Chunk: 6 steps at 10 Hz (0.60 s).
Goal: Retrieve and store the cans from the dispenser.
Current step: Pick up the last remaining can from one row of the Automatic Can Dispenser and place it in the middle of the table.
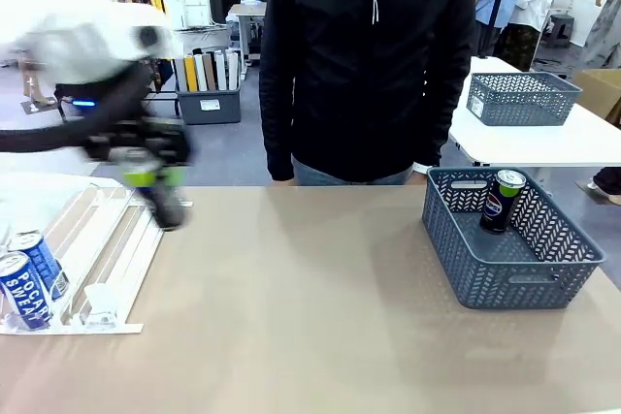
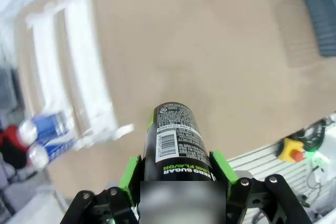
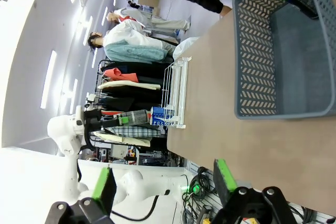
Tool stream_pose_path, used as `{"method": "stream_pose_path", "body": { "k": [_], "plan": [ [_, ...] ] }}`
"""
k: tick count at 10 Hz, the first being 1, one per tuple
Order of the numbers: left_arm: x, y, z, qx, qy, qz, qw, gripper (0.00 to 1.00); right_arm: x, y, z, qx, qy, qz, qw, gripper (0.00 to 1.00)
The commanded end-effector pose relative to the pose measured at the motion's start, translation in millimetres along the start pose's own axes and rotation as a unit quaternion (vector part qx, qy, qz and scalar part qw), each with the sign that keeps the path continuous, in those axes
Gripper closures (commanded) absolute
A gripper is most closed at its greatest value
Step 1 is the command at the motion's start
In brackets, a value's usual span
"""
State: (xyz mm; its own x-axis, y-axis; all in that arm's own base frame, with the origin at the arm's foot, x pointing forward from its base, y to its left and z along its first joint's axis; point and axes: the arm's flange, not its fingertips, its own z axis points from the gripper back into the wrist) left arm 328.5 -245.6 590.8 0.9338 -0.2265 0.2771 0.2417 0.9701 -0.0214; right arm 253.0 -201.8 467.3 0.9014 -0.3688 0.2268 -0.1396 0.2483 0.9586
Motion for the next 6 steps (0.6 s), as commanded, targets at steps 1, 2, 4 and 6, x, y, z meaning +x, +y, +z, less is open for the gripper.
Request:
{"method": "stream_pose_path", "body": {
  "k": [1,2,4,6],
  "plan": [
    [74,-66,-28,-0.013,0.01,-0.079,0.997,1.0,1,2,2,0.009,-0.003,0.004,1.0,0.0],
    [93,-116,-58,-0.015,0.029,-0.11,0.993,1.0,1,2,2,0.009,-0.003,0.004,1.0,0.0],
    [97,-169,-109,-0.031,0.071,-0.146,0.986,1.0,1,2,2,0.009,-0.003,0.004,1.0,0.0],
    [91,-178,-141,-0.037,0.084,-0.138,0.986,1.0,1,2,2,0.009,-0.003,0.004,1.0,0.0]
  ]
}}
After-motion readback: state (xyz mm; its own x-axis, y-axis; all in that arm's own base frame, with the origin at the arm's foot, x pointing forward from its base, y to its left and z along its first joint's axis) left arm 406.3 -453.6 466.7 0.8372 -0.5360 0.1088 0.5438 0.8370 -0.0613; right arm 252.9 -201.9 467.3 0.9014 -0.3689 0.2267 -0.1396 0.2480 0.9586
